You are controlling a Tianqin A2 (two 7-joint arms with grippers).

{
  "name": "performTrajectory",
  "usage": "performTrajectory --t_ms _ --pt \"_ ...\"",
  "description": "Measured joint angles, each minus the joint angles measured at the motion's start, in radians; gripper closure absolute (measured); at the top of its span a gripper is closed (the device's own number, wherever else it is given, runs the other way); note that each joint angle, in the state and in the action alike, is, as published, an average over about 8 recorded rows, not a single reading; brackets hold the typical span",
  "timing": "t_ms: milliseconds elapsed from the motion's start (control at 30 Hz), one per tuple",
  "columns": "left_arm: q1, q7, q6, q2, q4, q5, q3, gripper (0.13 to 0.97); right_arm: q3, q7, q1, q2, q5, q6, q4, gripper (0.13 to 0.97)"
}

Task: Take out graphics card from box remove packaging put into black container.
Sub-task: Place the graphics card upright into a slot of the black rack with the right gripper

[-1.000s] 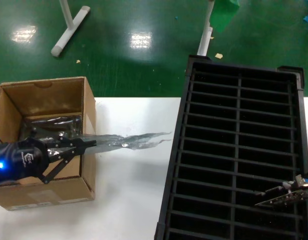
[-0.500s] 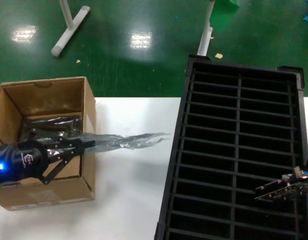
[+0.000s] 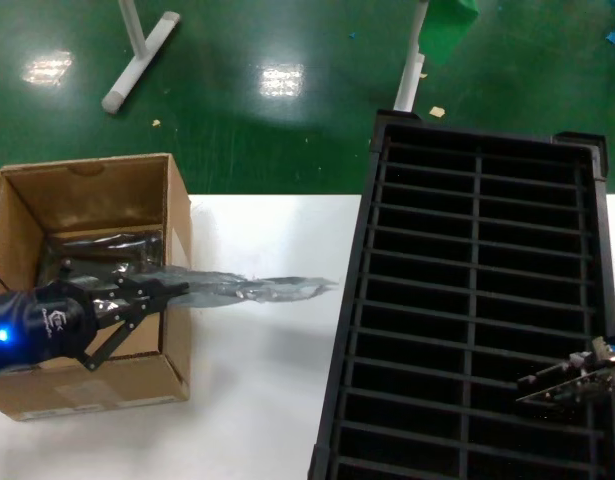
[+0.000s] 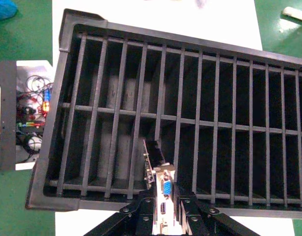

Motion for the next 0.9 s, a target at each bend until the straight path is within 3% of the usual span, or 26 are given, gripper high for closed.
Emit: performTrajectory --t_ms 533,900 --pt "0.03 0.005 0.0 0.001 -0.028 0.0 -0.019 0.955 -0.208 0.04 0.203 0.023 0.066 0.0 0.033 0.898" --pt "0.044 0.008 0.0 0.001 -0.019 0.0 -0.033 0.955 -0.267 0.046 0.237 -0.02 0.044 0.0 0.006 0.898"
